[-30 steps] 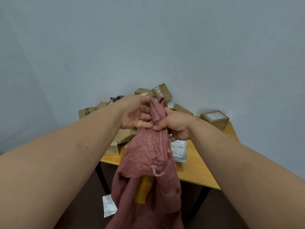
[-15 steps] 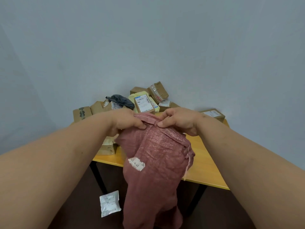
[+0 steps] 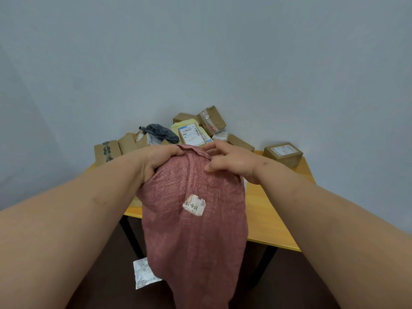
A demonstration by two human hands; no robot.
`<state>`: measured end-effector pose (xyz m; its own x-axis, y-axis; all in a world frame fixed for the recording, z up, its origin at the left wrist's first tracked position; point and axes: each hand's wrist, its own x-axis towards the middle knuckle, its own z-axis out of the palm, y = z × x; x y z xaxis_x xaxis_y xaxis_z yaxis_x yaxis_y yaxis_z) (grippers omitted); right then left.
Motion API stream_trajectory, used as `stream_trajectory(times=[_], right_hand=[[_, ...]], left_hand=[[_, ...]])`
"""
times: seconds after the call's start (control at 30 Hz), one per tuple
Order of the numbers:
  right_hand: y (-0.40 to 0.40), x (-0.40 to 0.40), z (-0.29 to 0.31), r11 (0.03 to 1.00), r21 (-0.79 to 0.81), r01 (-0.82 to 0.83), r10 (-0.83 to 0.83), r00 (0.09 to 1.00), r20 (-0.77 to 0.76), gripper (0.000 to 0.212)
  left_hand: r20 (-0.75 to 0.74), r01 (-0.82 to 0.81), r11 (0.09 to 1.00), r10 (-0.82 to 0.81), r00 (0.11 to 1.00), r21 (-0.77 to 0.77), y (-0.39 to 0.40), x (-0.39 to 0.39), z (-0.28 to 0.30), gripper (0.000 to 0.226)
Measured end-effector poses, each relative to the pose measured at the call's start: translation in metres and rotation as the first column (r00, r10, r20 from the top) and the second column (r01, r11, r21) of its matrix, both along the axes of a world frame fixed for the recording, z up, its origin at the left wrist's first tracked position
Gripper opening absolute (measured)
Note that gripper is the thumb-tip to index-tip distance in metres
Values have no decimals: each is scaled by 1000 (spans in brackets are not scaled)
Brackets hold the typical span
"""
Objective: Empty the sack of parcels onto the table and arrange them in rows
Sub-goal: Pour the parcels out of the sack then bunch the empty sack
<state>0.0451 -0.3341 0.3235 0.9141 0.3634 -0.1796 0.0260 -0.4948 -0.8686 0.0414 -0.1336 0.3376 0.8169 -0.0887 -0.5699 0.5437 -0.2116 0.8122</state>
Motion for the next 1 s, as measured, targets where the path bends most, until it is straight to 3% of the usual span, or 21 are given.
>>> stream_trajectory(times=[0.07, 0.17, 0.27, 0.33, 0.43, 0.5, 0.57, 0.6, 0.67, 0.7, 0.73, 0.8, 0.9, 0.93, 1.0], right_hand=[[2, -2, -4, 994, 46, -101, 108, 977, -186, 69], [4, 3, -18, 995, 11, -100, 99, 959, -266, 49], [0, 7, -25, 1000, 2, -27, 26, 941, -337, 28], [-5, 7, -24, 1000, -7, 27, -27, 919, -394, 24], [-10, 5, -20, 992, 23, 121, -94, 866, -491, 20], [-12, 5, -22, 987, 71, 145, -83, 836, -542, 17], [-10, 3, -20, 992, -2, 124, -107, 845, -525, 29], [-10, 5, -22, 990, -117, 78, -123, 886, -448, 44], [-8, 7, -23, 930, -362, 67, -124, 983, -136, 57], [-7, 7, -22, 924, -361, 127, -128, 992, 24, 55], [-8, 8, -19, 949, -275, 155, -136, 987, 85, 54], [-10, 10, -16, 992, -119, 39, -40, 999, -7, 65], [-3, 12, -27, 952, -220, -215, 158, 955, -250, 88], [-1, 14, -34, 935, -271, -228, 159, 954, -252, 85], [0, 19, -43, 959, -224, -174, 119, 963, -242, 63]], left_hand=[[-3, 25, 999, -25, 1000, -42, 0, 1, -1, 27], [-9, 76, 997, -76, 997, 21, -1, 0, -3, 40], [270, 60, 977, -114, 956, 203, -1, 4, -13, 73], [406, 119, 968, -202, 891, 219, 3, 6, -15, 96], [258, 444, 822, -543, 799, 356, 8, 3, -13, 84], [158, 514, 744, -621, 768, 427, 8, 4, -19, 70], [150, 450, 815, -528, 836, 365, 9, 9, -25, 50], [134, 414, 857, -470, 873, 308, 10, 11, -28, 38], [84, 325, 917, -352, 932, 233, 13, 15, -33, 15], [63, 272, 938, -292, 954, 216, 14, 16, -36, 10], [50, 218, 955, -232, 971, 201, 15, 18, -39, 8], [23, 119, 980, -124, 992, 159, 16, 22, -45, 4], [-104, 99, 992, -91, 990, 80, 16, 25, -50, 15], [-149, 105, 992, -93, 984, 74, 15, 26, -51, 24], [-176, 119, 990, -105, 979, 71, 10, 24, -49, 41]])
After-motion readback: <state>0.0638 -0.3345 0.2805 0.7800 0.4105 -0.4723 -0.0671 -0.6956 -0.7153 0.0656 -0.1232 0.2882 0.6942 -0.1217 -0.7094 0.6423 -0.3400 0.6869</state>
